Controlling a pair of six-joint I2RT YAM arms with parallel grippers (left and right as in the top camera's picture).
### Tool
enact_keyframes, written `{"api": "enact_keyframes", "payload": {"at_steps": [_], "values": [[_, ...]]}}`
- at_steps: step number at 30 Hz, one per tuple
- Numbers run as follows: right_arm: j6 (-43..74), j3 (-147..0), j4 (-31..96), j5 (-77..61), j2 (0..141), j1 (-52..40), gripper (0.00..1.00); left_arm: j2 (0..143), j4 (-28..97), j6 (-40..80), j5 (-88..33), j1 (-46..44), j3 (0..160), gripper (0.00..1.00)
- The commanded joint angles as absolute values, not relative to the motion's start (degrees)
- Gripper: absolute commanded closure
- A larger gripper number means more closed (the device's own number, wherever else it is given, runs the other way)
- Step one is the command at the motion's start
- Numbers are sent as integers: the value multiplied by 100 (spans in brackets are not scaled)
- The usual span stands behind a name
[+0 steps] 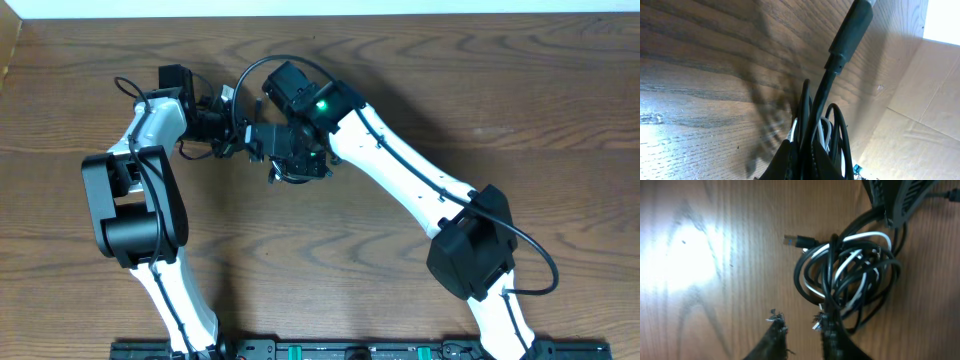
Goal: Untangle cables
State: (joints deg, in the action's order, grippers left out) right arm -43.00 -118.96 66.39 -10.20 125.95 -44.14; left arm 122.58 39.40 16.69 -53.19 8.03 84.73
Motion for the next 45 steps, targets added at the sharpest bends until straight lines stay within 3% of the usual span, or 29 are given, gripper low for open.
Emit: {"api": "enact_keyframes", "payload": {"at_steps": [1, 21, 36, 45], "values": [[-4748, -11732, 6604, -635, 12527, -4460, 74, 12248, 3970, 1638, -5282, 794, 8453, 92], [-5000, -10689, 5103, -637, 12527, -4624, 67, 12248, 3981, 1638, -5284, 794, 8453, 92], [-4998, -10606, 4947, -832, 12645, -4654, 79, 12248, 3983, 1638, -5286, 794, 8453, 92], [-4998, -10597, 4831, -950, 12840, -4659, 71, 12248, 3986, 1640, -5286, 794, 8453, 92]]}}
